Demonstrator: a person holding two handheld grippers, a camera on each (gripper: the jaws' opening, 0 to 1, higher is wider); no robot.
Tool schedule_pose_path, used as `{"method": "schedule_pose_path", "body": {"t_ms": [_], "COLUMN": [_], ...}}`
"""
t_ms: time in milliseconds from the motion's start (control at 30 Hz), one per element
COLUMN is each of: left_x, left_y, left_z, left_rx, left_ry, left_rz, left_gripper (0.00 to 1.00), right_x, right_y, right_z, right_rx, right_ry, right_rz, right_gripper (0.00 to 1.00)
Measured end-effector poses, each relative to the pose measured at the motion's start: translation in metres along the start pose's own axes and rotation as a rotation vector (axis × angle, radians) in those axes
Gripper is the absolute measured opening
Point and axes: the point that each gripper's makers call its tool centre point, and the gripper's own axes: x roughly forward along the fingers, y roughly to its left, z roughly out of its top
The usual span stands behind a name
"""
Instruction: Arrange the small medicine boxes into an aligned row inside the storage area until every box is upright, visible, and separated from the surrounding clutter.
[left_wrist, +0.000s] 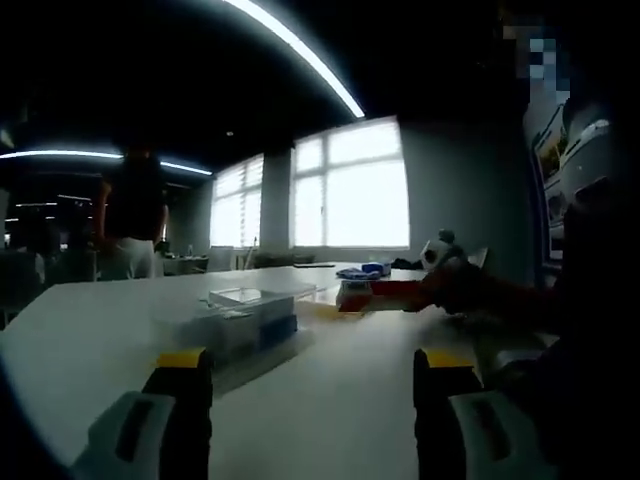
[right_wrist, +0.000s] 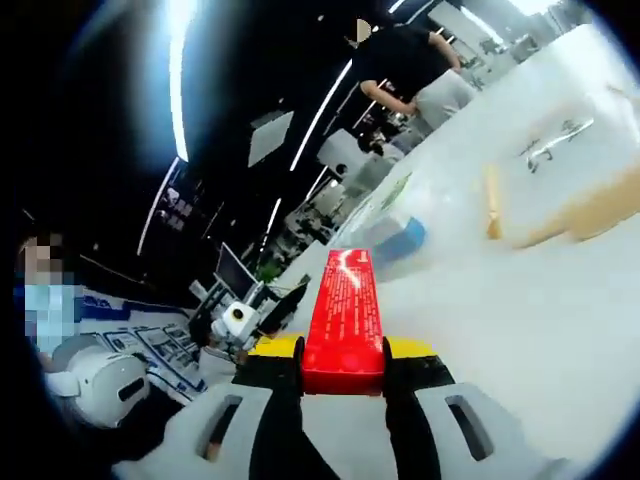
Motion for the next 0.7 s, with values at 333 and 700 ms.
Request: {"method": "schedule_pose_path", "body": {"t_ms": [333,700], "left_x": [0.021,0.026], "left_y": [-0.048,-0.097], "left_z": [0.025,0.035], "left_rx": [0.155,0.204], "left_ry": [-0.061,-0.084], "left_rz": [-0.22,-0.422], "left_gripper": [0.72,0.49], "right_x": [0.014,0.03], "right_y": [0.031,0.061], "right_z": [-0.027,-0.046], "right_rx": [0.115,0.2], "right_ry": [0.181,0.294], "right_rz": [0.206,0.371], "right_gripper": [0.28,0.28]}}
